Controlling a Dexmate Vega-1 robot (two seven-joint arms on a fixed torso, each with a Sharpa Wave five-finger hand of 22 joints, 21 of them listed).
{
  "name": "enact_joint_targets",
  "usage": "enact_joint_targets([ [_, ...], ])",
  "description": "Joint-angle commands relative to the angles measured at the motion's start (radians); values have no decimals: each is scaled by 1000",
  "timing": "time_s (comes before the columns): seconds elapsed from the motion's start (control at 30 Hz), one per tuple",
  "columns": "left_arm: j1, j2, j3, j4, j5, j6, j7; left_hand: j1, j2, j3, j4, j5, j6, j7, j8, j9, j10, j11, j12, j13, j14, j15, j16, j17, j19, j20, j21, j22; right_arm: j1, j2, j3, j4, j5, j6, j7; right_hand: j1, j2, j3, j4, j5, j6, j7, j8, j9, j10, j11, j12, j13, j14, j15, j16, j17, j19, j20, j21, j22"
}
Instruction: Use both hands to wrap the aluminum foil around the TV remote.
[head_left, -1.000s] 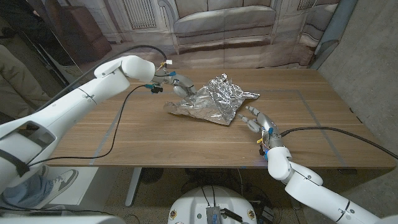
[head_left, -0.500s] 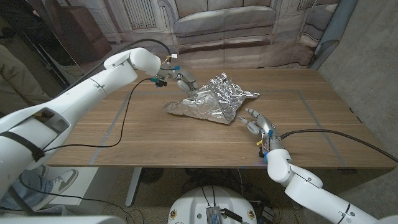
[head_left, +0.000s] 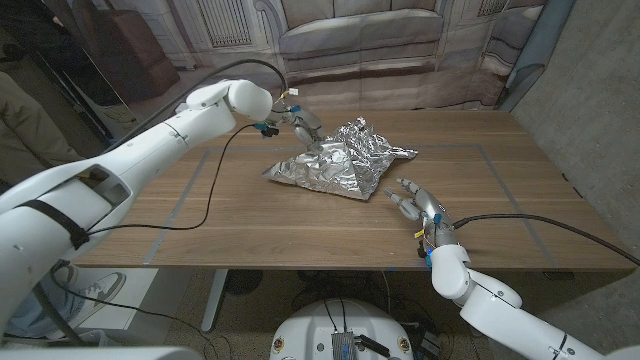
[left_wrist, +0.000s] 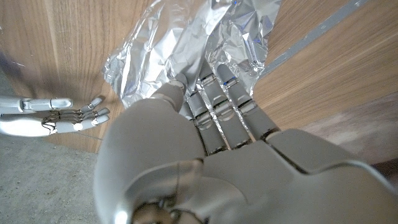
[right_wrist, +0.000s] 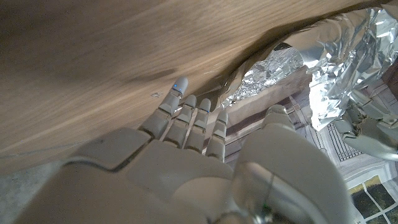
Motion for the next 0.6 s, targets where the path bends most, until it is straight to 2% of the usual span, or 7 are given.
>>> enact_joint_targets([
  [0.03, -12, -48, 58, 21, 161, -39, 138, -5, 3, 9, 2, -1, 3, -9, -4, -1, 0, -9, 61, 120, -6, -48, -5, 6, -7, -2, 11, 5, -31, -2, 19, -7, 14, 10, -21, -6, 1, 4, 1, -4, 10, 2, 7, 3, 12, 4, 6, 3, 10, -12, 5, 3, 6, 1, -1, 2],
  [0.33, 31, -53, 99, -5, 342, -79, 306, -11, -5, 13, 1, -1, 13, -20, -1, -9, 3, -12, 60, 128, 0, -49, -6, 8, -9, -8, 16, 6, -39, -4, 27, -10, 15, 13, -27, -7, 2, 5, 0, -4, 11, 3, 7, 3, 15, 5, 6, 3, 10, -15, 4, 3, 8, 0, -2, 3],
  [0.6, 84, -41, 99, -12, 420, -135, 437, -17, -11, 16, 0, -2, 22, -22, 1, -17, 5, -13, 57, 134, -19, -47, -17, 8, -20, -8, 18, 7, -43, -7, 30, -5, 20, 23, -26, -7, 1, 5, -1, -4, 11, 3, 6, 3, 15, 6, 6, 3, 11, -15, 3, 2, 9, 0, -4, 3],
])
